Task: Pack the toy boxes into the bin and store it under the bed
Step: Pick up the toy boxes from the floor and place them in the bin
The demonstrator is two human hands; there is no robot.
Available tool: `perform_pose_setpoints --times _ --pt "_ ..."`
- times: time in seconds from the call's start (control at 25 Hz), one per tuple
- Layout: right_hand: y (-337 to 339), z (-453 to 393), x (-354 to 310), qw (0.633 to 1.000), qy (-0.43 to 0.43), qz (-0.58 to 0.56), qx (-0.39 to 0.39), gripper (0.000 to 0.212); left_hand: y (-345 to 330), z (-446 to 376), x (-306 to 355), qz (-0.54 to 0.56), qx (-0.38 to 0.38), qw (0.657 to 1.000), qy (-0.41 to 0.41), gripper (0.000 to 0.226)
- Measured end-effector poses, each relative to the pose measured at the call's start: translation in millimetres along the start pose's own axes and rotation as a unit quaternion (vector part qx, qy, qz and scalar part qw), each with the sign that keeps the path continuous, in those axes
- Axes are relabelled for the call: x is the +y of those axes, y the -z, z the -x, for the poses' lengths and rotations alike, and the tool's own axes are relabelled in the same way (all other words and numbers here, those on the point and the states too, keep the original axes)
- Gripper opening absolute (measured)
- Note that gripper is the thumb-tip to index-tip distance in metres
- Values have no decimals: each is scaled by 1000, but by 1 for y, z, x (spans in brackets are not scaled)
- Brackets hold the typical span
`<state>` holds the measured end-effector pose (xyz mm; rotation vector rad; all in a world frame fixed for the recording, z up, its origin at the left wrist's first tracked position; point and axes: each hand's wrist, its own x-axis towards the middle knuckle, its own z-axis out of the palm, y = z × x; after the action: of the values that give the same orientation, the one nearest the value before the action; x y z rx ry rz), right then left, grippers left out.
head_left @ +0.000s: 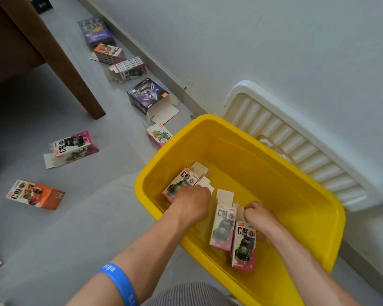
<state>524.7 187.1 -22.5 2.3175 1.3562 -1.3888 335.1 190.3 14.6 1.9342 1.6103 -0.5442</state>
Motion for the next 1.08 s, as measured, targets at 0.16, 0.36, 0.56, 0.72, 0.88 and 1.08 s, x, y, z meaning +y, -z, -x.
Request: perform_pose_setpoints --times 0.16,0.36,0.56,0.72,0.88,1.08 --pt "-5 7 -4 997 2 36 -71 52 1 -6 -8 -49 17 998 -42 60" --pt "-18 7 -6 991 11 128 -33 69 0 -11 -15 5 -18 1000 -3 51" --pt "-27 -2 -24 940 256 149 168 52 13 -9 -32 114 -11 993 30 48" --pt "-46 -14 -67 961 217 166 46 67 16 -7 -52 78 -54 995 30 61" --pt "-38 -19 -79 986 162 -28 -30 21 11 -4 -69 125 -63 988 59 64" --pt "1 -24 -63 946 219 -200 -132 27 11 -8 -69 226 -73 970 56 86"
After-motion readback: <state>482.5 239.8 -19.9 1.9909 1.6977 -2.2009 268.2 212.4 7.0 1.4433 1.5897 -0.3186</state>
